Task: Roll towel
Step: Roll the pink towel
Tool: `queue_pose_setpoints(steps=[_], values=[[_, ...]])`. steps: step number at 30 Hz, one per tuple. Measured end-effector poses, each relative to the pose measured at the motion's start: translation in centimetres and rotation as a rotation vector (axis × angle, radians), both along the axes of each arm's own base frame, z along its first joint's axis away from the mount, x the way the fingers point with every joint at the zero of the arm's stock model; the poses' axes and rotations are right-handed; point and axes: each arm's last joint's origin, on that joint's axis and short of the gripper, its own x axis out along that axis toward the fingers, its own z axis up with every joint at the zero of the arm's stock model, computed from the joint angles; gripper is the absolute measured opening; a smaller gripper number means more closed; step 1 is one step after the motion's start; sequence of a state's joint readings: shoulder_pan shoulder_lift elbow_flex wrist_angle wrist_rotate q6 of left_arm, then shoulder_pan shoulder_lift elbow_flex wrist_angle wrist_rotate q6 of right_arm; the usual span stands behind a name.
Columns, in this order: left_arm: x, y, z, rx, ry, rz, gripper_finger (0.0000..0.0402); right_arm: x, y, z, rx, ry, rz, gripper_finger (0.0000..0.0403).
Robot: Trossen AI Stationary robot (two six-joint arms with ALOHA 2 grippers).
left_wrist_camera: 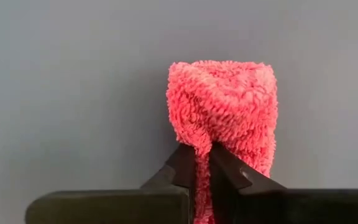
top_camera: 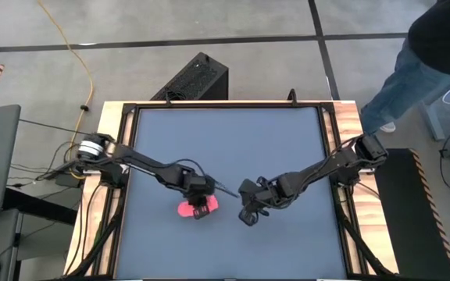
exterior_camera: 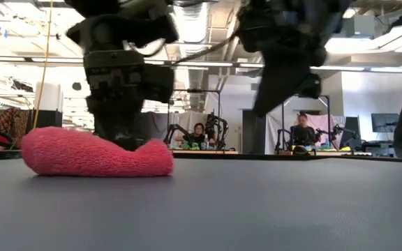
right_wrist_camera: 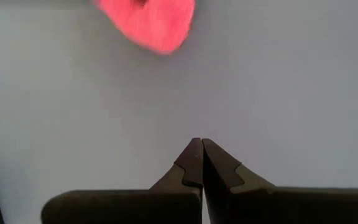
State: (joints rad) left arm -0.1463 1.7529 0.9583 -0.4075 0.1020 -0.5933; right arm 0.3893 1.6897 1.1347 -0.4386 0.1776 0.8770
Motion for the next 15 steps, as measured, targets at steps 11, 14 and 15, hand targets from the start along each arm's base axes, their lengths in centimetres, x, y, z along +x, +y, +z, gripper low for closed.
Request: queue_pose_setpoints(steps=[11, 14, 15], values=[[-12.9, 2.1, -3.9, -0.249, -0.376, 0.849, 0.0002, 0.0, -0.5, 0.0, -0.004, 0.013, 0.005, 0.0022], [-14.5, 2.7, -3.9, -0.299, -0.508, 0.994, 0.0002, 0.3, -0.8, 0.0, -0.004, 0.006, 0.013, 0.0022], [-14.7, 2.8, -3.8, -0.294, -0.53, 1.026, 0.0001, 0.4, -1.1, 0.1, -0.007, 0.0, 0.012, 0.0022]])
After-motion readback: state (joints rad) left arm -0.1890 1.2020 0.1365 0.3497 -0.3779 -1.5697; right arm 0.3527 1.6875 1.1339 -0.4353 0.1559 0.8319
